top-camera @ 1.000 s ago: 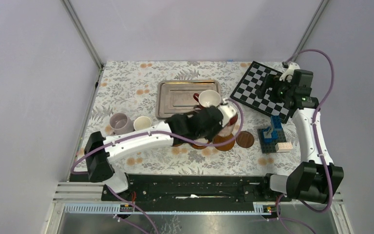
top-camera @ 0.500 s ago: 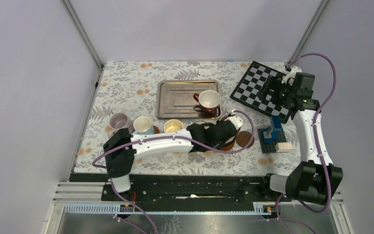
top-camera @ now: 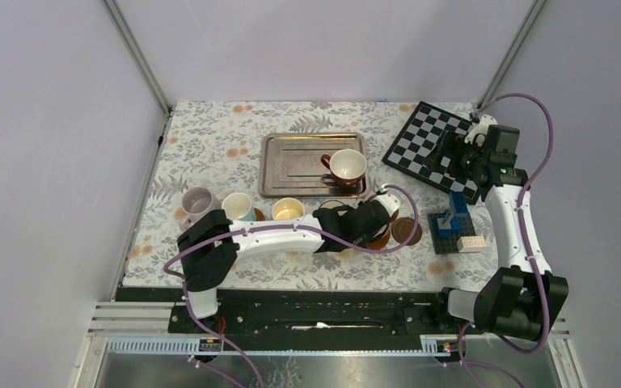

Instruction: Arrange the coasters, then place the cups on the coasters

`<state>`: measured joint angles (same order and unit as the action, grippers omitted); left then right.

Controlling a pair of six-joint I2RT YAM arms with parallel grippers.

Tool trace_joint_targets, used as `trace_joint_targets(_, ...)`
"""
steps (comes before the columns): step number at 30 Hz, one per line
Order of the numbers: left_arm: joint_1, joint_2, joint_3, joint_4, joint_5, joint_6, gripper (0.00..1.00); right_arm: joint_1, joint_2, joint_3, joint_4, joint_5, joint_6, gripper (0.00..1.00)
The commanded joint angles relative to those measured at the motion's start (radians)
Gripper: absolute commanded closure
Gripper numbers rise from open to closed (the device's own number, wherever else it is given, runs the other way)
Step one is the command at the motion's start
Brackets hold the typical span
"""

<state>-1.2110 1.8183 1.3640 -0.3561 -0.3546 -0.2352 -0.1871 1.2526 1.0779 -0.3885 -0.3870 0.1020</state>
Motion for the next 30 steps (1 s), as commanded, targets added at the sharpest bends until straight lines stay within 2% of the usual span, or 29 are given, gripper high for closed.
trace_joint_targets(1, 0.028, -0.016, -0.004, 0.168, 0.011, 0.007, 1.00, 0.000, -0.032, -0.012, 0.041, -0.033, -0.015, 0.02)
trace_joint_targets(13, 0.059, -0.001, -0.068, 0.246, 0.076, 0.047, 1.00, 0.000, -0.036, -0.027, 0.039, -0.044, -0.031, 0.02)
trace_joint_targets(30, 0.056, -0.008, -0.078, 0.207, 0.110, 0.046, 0.99, 0.000, -0.030, -0.033, 0.042, -0.047, -0.034, 0.02)
